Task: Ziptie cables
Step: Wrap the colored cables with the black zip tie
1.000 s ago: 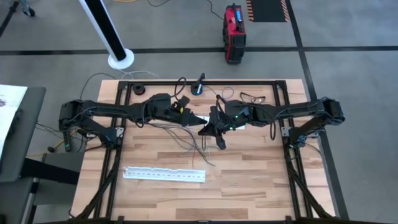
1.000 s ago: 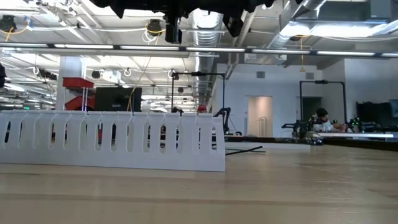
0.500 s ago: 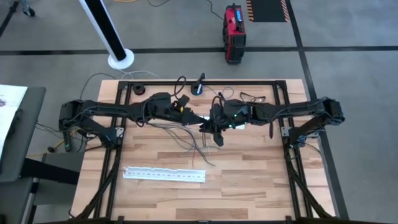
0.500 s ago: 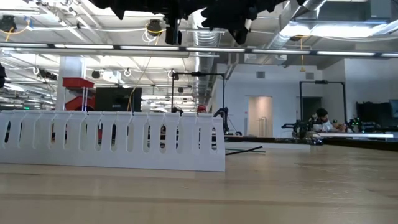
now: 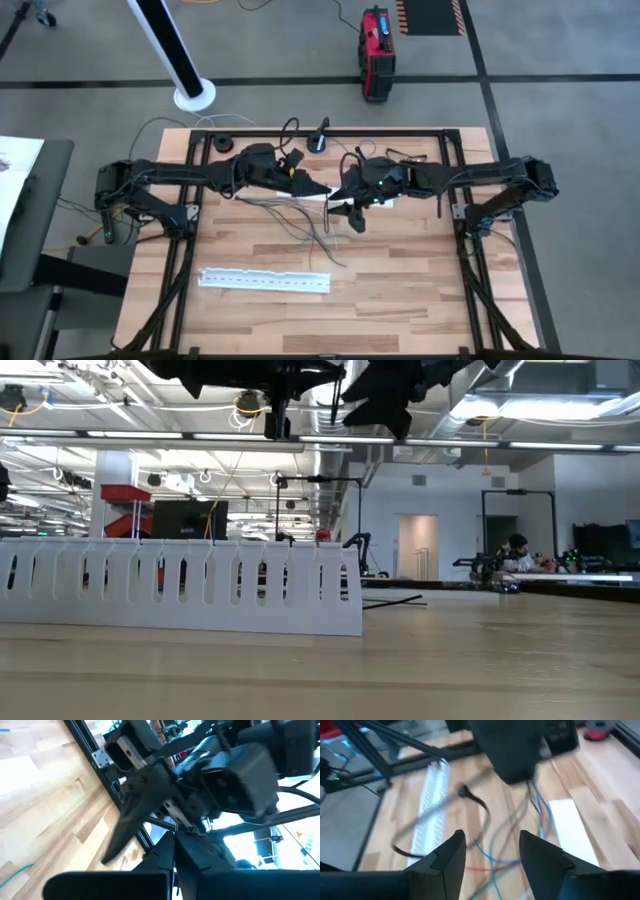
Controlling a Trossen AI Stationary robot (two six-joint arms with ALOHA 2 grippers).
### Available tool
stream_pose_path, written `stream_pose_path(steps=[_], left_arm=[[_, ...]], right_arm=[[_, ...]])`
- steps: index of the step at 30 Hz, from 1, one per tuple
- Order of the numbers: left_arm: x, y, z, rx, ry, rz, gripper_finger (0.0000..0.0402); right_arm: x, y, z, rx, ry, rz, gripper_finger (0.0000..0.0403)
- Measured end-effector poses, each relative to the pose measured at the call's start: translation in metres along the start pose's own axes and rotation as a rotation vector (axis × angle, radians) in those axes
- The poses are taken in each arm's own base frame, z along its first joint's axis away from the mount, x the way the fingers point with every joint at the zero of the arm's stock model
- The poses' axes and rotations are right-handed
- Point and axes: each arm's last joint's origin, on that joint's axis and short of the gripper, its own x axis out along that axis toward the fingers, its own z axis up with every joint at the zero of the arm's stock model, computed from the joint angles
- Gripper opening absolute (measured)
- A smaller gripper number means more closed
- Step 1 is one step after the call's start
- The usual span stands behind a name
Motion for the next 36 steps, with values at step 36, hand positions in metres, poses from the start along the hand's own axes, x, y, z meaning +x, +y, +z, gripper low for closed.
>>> stream_pose_path(steps=[36], left_arm=[[-0.14, 0.085, -0.068, 0.007, -0.318, 0.071, 0.0]], right_arm=[[0.051, -0.069, -0.021, 0.151, 0.024, -0.194, 0.0175]])
